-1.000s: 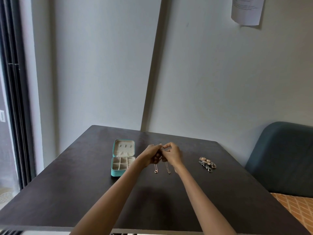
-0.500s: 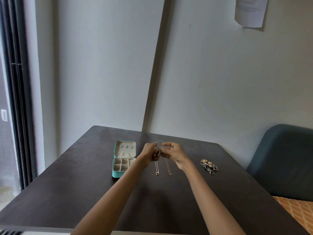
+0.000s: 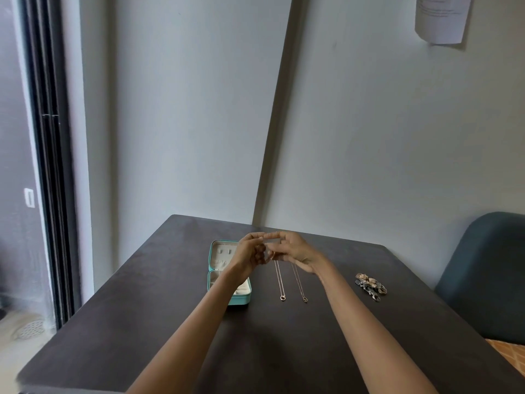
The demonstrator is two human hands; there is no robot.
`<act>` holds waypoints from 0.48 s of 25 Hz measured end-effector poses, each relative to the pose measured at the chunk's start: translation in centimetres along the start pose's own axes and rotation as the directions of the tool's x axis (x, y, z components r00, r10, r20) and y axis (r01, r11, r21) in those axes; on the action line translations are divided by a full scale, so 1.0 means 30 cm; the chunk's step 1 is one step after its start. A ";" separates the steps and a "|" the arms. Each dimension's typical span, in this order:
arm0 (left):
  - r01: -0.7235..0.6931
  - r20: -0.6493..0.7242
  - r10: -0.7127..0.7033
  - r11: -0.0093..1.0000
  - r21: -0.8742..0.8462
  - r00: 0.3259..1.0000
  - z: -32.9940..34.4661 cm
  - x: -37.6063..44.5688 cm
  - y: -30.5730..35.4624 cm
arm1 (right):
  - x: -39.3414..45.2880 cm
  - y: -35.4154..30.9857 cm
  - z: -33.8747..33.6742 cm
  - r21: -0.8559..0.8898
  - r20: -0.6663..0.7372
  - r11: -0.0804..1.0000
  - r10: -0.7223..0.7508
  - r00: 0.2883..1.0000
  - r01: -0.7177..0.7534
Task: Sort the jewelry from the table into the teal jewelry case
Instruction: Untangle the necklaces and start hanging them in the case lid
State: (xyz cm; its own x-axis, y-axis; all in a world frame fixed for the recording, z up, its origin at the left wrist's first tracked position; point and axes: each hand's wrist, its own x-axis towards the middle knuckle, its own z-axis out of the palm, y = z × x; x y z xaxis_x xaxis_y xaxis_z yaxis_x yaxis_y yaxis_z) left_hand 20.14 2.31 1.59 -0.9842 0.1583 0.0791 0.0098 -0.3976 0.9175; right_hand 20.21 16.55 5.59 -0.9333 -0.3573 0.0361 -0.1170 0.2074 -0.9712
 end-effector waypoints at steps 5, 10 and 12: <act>-0.106 -0.068 0.123 0.972 0.209 0.990 -0.028 0.015 -0.015 | 0.061 -0.043 0.025 -0.509 -0.020 0.861 0.020 1.000 -0.028; -0.095 -0.145 0.123 0.979 0.182 0.982 -0.075 0.032 0.002 | 0.103 -0.058 0.046 -0.438 -0.064 0.897 0.032 0.997 -0.057; -0.087 -0.131 0.111 0.980 0.177 0.985 -0.093 0.037 0.005 | 0.115 -0.053 0.058 -0.352 -0.048 0.933 0.065 0.997 -0.078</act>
State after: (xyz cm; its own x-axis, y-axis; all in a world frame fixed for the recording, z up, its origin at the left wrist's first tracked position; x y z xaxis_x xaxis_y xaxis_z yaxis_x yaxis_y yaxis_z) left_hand 18.55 -0.10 0.71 -0.9917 -0.0063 0.1287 0.1263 -0.2440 0.9615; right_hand 17.76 13.42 6.85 -0.9541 -0.2990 -0.0162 -0.1557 0.5417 -0.8260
